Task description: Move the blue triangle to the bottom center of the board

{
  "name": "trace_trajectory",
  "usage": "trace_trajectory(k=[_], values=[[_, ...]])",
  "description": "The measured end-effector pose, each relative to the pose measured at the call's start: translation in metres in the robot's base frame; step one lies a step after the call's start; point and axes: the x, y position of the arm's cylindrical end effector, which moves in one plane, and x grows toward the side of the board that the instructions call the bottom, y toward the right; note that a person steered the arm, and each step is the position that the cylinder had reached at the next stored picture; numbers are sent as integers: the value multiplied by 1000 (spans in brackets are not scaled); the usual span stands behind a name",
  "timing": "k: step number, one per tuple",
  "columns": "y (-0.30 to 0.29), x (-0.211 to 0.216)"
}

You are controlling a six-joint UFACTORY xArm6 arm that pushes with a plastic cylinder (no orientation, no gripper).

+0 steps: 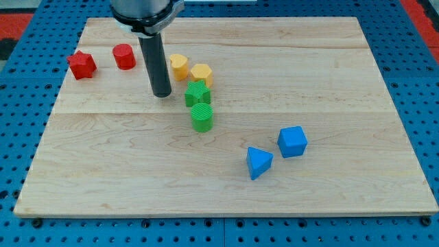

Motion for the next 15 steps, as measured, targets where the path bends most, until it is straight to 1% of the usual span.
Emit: trace_trajectory(k=[2, 3, 4, 6, 7, 8, 10, 11, 12, 13, 14, 15], values=[[33, 34], [43, 34], [41, 42], [37, 76], [37, 113], [76, 114], [105, 94], [106, 113], [121, 132], [126, 111], [165, 115], [173, 142]])
